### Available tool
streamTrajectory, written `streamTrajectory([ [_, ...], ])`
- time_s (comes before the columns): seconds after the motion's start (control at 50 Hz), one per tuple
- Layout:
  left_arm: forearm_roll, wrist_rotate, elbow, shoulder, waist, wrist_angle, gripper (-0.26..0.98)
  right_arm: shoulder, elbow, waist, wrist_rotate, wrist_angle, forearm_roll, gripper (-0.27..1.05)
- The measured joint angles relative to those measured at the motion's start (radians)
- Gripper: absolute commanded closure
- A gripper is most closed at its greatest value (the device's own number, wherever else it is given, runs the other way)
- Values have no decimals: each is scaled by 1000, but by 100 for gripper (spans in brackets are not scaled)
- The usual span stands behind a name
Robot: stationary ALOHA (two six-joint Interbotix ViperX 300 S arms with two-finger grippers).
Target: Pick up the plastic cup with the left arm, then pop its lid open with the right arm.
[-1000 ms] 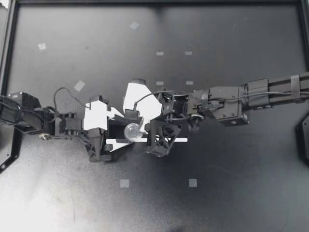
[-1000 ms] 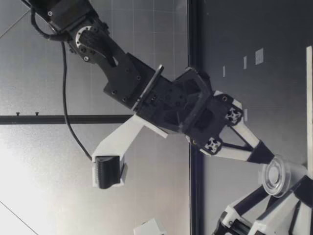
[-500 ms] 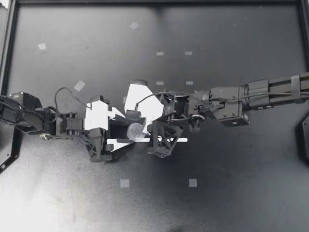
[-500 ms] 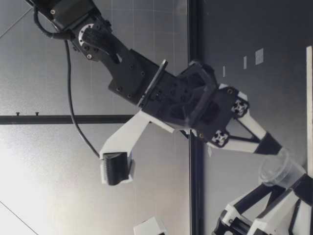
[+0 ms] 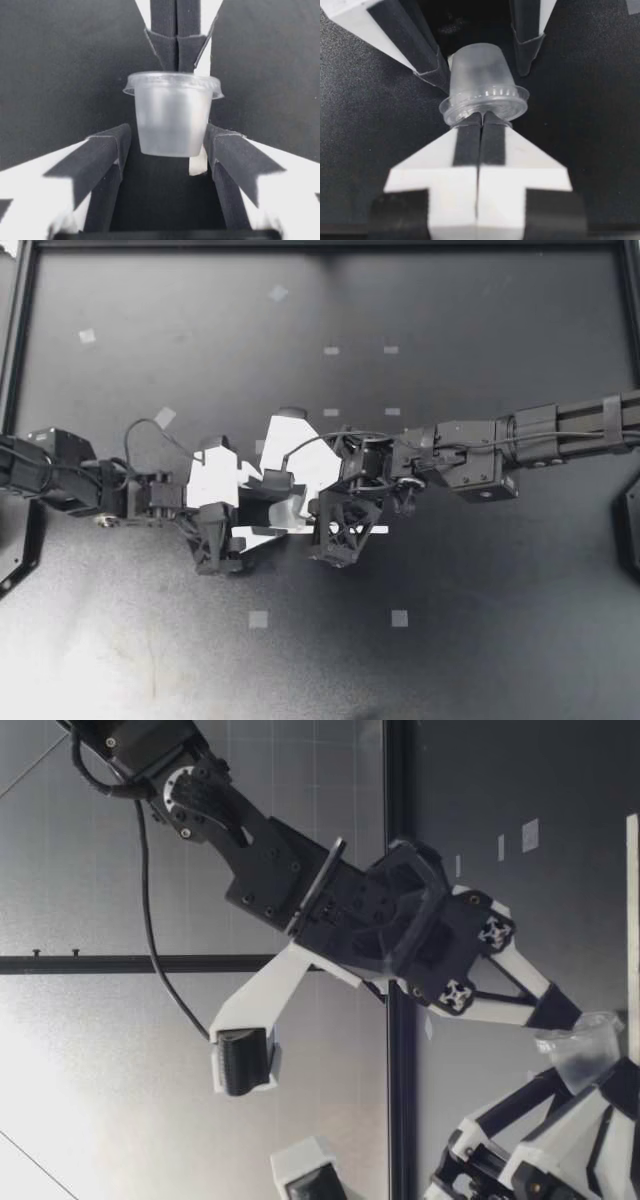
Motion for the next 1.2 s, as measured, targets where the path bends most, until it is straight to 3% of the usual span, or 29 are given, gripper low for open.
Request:
streamTrajectory([
  [0.34, 2, 3, -6, 0, 2, 5, 34, 0, 12, 0, -2, 0, 0, 91],
  [0.56, 3, 5, -15, -2, 2, 26, 36, -9, 21, 0, 2, 25, 0, 91],
  [0.68, 5, 6, 3, -25, 2, 35, 37, -109, 61, 0, 28, 72, 6, 89],
  [0.78, 3, 9, 18, -72, 2, 29, 39, -241, 123, 0, 63, 74, 38, 79],
  [0.86, 3, 28, 21, -130, 2, -2, 41, -342, 187, 0, 83, 26, 87, 63],
  [1.04, 3, 107, 32, -238, 2, -178, 43, -526, 420, 14, 130, -310, 327, 7],
  [1.2, 0, 173, 52, -247, 2, -405, 43, -650, 612, 95, 290, -704, 460, 7],
])
